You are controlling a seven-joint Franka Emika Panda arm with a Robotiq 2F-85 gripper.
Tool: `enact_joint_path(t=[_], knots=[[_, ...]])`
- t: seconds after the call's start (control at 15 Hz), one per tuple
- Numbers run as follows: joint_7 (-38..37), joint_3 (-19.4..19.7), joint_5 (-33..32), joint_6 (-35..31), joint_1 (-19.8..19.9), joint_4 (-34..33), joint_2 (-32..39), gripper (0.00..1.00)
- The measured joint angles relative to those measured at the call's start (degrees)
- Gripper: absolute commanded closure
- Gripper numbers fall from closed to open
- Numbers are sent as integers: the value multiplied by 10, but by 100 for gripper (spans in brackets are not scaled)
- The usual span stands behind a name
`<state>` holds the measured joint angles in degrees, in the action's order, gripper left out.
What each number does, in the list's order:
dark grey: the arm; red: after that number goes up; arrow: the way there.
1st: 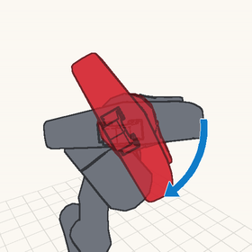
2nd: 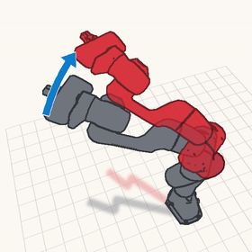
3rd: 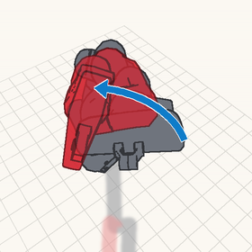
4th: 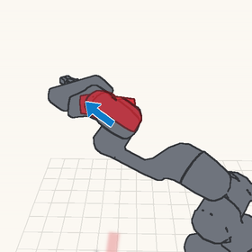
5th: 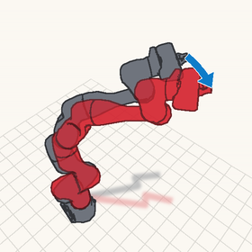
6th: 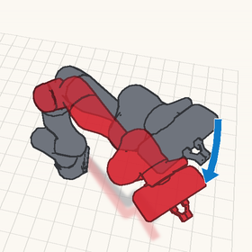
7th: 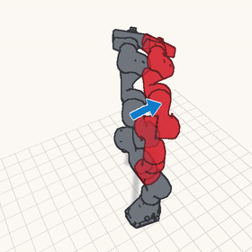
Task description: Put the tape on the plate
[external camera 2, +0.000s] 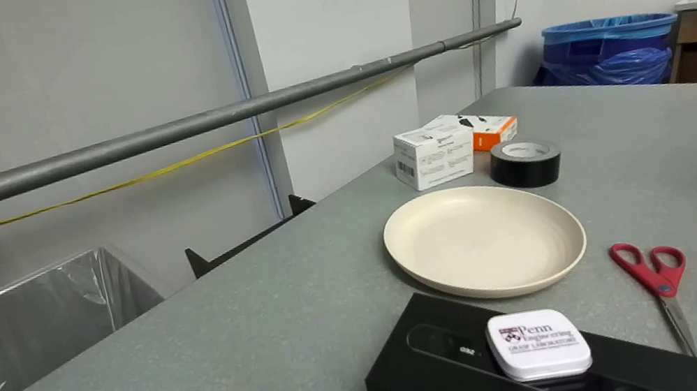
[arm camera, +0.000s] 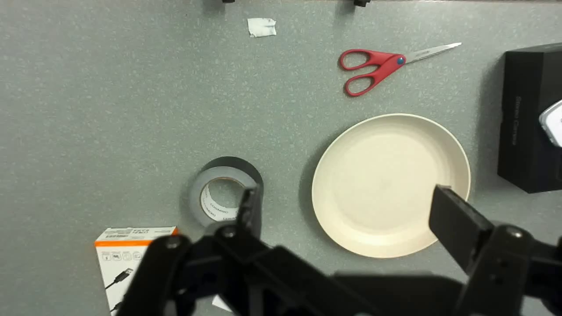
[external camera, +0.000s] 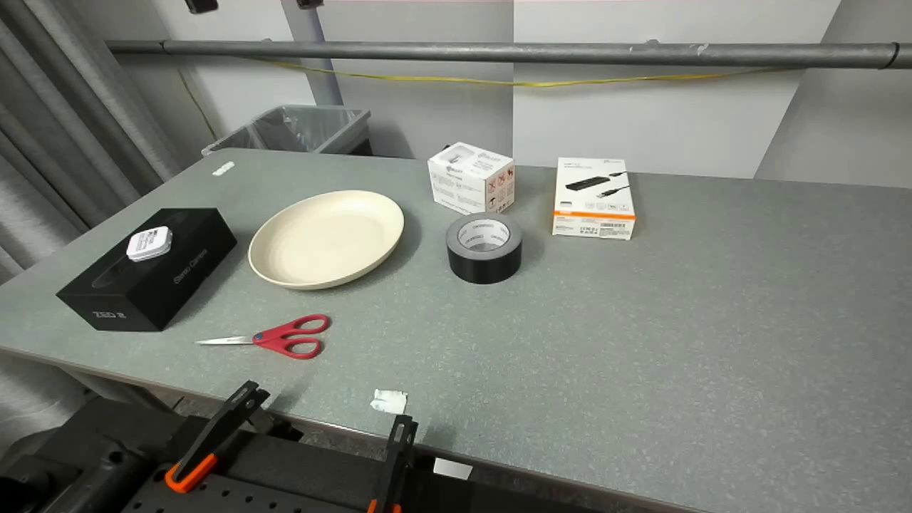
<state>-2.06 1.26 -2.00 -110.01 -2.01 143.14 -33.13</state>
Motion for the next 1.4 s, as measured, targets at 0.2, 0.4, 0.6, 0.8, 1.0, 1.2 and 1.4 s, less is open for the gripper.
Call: enact_joint_path(t=[0.2,0.4,0.6,0.8,1.0,1.2,1.4], knots=[[-4,0,-7,-27,1,0,14,0],[-6,0,-28,-108,13,0,73,0],[-5,8,-43,-185,31,-4,160,0],[-5,18,-48,-229,46,-20,240,0],[-5,24,-48,-234,50,-34,281,0],[-5,21,-48,-234,50,-33,274,0],[-5,21,-48,-234,50,-33,272,0]])
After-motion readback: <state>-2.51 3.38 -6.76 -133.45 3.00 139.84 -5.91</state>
